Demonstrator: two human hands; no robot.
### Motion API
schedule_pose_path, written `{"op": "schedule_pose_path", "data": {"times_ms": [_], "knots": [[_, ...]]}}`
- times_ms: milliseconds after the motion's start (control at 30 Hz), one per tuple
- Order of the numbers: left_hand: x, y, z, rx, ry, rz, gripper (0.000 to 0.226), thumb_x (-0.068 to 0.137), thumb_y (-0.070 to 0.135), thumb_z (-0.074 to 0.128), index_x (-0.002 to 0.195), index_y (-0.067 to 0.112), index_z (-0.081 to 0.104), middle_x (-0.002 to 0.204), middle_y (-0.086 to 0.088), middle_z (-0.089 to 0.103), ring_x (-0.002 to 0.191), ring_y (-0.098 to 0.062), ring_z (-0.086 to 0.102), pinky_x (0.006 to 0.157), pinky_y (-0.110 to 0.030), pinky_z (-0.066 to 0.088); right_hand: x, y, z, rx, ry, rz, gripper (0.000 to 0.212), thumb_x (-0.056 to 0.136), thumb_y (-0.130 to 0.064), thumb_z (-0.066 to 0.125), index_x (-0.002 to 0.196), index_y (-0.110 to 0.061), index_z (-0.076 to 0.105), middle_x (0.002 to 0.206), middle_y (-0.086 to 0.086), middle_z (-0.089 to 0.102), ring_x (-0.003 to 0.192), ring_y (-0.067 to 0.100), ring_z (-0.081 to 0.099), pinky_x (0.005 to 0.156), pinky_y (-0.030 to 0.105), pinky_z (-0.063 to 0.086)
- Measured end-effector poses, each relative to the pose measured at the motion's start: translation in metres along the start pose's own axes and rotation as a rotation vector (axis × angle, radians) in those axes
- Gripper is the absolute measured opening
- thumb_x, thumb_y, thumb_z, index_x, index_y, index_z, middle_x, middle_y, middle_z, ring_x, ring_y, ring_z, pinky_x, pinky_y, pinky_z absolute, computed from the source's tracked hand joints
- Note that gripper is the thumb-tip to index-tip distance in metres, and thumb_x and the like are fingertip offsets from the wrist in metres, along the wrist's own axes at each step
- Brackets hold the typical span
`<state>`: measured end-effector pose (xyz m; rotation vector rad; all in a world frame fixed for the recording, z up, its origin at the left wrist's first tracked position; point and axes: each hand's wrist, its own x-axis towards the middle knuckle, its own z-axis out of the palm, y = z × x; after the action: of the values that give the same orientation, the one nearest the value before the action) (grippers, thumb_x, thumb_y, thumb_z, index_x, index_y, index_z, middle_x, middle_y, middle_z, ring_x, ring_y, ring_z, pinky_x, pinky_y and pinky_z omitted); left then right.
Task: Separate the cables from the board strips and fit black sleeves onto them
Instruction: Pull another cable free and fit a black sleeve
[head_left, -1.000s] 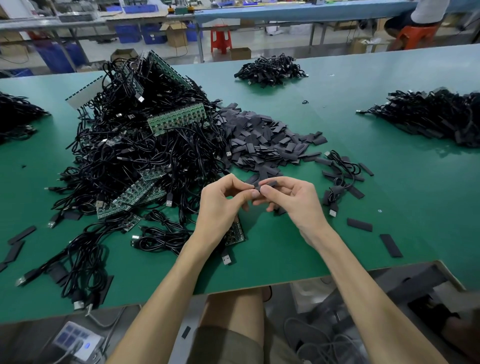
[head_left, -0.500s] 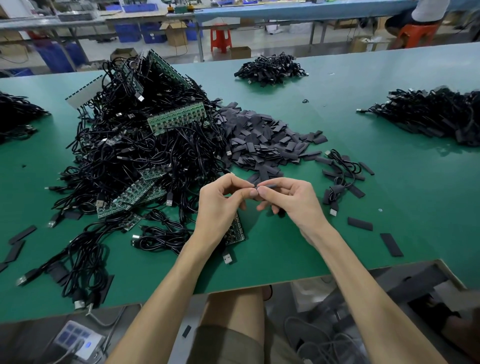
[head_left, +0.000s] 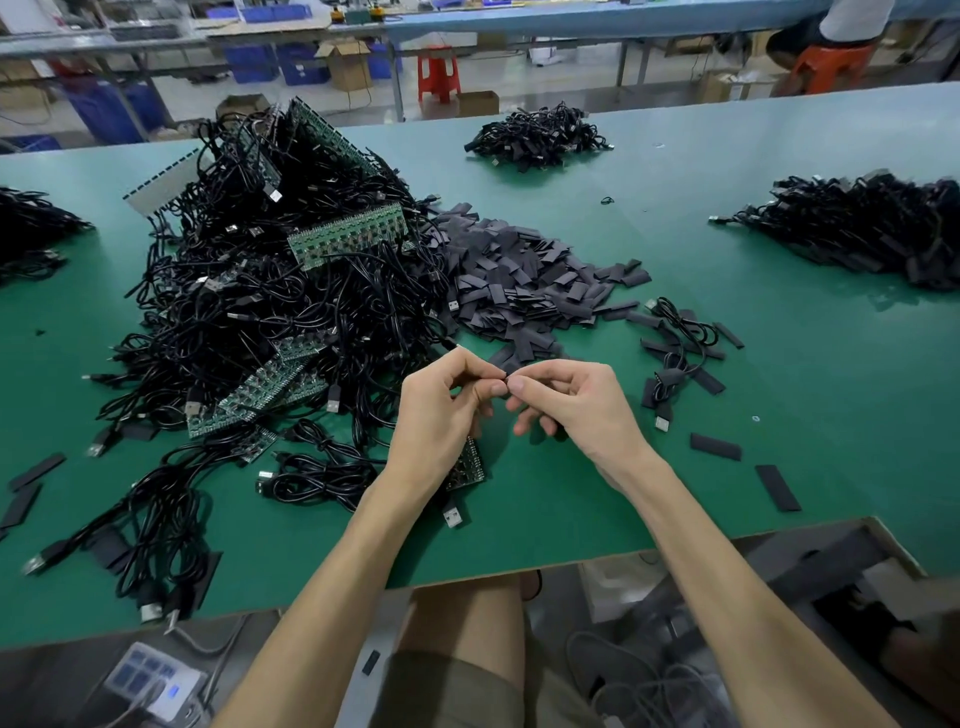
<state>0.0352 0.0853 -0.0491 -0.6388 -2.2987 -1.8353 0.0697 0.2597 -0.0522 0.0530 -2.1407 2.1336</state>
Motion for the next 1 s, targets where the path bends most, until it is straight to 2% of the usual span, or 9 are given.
{"op": "schedule_pose_path", "data": {"times_ms": [167, 333, 467, 767, 900, 1000], "knots": [[-0.0006, 0.0008, 0.0006, 0.008, -0.009, 0.006, 0.016, 0.094, 0.001, 0.068, 0.087, 0.016, 0.072, 0.067, -0.003, 0.066, 0.051, -0.013, 0.059, 0.046, -0.034, 0.051, -0.0001, 0.0002, -0.0008, 0.028, 0.014, -0.011, 0.004, 0.094, -0.011, 0.074, 0.093, -0.01, 0.077, 0.078, 0.01, 0.077, 0.061, 0.022, 0.073, 0.048, 0.018, 0.044], [-0.0004, 0.001, -0.0002, -0.016, -0.011, -0.021, 0.018, 0.089, -0.004, 0.07, 0.085, 0.013, 0.075, 0.069, -0.005, 0.069, 0.058, -0.024, 0.064, 0.049, -0.037, 0.052, -0.0007, 0.0002, -0.0025, 0.035, -0.04, -0.012, 0.003, 0.094, -0.009, 0.074, 0.096, -0.009, 0.076, 0.081, 0.012, 0.078, 0.065, 0.026, 0.076, 0.049, 0.018, 0.045], [-0.0015, 0.0017, -0.0004, -0.02, -0.035, -0.013, 0.013, 0.089, -0.002, 0.07, 0.086, 0.01, 0.074, 0.072, -0.002, 0.071, 0.06, -0.02, 0.066, 0.049, -0.031, 0.051, -0.0011, -0.0007, -0.0021, 0.032, -0.051, -0.005, 0.004, 0.094, -0.009, 0.074, 0.098, -0.01, 0.076, 0.082, 0.013, 0.078, 0.066, 0.027, 0.076, 0.048, 0.019, 0.045], [0.0027, 0.0007, -0.001, -0.01, -0.095, -0.05, 0.013, 0.09, 0.006, 0.074, 0.092, 0.019, 0.074, 0.082, 0.003, 0.075, 0.074, -0.019, 0.07, 0.062, -0.037, 0.056, -0.0026, 0.0001, 0.0018, 0.035, 0.021, -0.041, 0.005, 0.093, -0.006, 0.074, 0.098, -0.007, 0.074, 0.079, 0.013, 0.078, 0.066, 0.028, 0.076, 0.05, 0.02, 0.047], [0.0026, -0.0002, -0.0008, -0.024, -0.086, -0.06, 0.016, 0.09, -0.004, 0.07, 0.09, 0.012, 0.074, 0.078, -0.002, 0.074, 0.067, -0.017, 0.069, 0.059, -0.029, 0.055, -0.0036, -0.0004, 0.002, 0.028, 0.009, -0.036, 0.007, 0.091, -0.004, 0.075, 0.098, -0.004, 0.073, 0.078, 0.014, 0.077, 0.067, 0.028, 0.076, 0.051, 0.021, 0.048], [0.003, -0.0016, -0.001, -0.053, -0.085, -0.064, 0.015, 0.089, -0.006, 0.07, 0.087, 0.009, 0.072, 0.072, -0.005, 0.072, 0.062, -0.021, 0.068, 0.058, -0.032, 0.056, -0.0039, -0.0013, 0.0015, 0.022, -0.01, -0.035, 0.007, 0.091, -0.003, 0.075, 0.097, -0.004, 0.073, 0.077, 0.014, 0.077, 0.067, 0.029, 0.077, 0.051, 0.022, 0.05]]}}
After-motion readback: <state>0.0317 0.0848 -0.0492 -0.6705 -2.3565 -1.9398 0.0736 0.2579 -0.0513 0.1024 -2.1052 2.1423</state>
